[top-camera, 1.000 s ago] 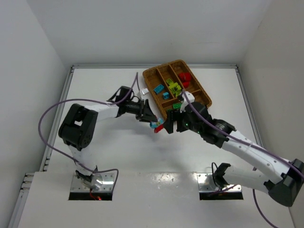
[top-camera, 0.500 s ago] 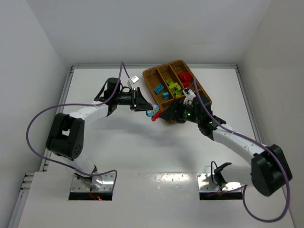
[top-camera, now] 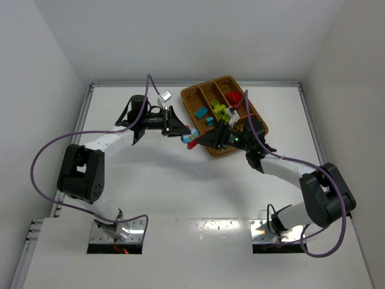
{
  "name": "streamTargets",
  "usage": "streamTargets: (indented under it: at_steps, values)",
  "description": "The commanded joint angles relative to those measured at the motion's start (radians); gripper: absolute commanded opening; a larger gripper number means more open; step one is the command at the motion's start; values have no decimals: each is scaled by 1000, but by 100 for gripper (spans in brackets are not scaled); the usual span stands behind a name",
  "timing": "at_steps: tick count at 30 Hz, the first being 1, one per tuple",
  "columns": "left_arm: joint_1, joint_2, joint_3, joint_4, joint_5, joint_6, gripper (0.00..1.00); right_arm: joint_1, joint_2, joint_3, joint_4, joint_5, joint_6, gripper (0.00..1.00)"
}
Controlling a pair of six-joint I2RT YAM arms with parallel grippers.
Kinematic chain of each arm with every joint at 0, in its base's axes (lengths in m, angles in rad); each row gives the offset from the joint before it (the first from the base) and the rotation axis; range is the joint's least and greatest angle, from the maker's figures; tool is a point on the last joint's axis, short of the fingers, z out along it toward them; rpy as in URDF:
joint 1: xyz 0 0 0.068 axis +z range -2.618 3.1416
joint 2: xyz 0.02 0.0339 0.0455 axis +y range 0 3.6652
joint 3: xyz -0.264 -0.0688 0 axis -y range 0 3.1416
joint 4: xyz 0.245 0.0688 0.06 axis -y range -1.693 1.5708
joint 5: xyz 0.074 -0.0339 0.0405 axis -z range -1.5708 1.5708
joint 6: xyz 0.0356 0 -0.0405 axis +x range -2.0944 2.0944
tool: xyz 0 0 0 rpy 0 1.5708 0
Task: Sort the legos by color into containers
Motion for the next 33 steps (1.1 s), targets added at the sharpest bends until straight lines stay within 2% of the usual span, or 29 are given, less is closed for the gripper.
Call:
streamTargets:
  at_steps: [1, 5, 10, 17, 20, 25, 33]
  values:
    - [10, -57, 44, 92, 49, -72, 0, 8, -4, -21, 214, -60, 64, 65]
    - [10, -57, 44, 187, 60, -170, 0, -1, 5, -12, 231, -80, 73, 74]
    - [10, -57, 54, 187, 60, -183, 0, -1, 15, -11, 231, -80, 73, 76]
    - [10, -66, 54, 255, 69, -238, 0, -1, 61, 1, 335, -110, 125, 66]
    - [10, -75, 54, 255, 69, -238, 0, -1, 107, 10, 428, -133, 184, 64]
    - [10, -76, 44, 255, 69, -238, 0, -1, 165, 10, 613, -153, 297, 55]
    - [10, -76, 25, 226, 69, -220, 0, -1, 154, 22, 646, -153, 321, 50]
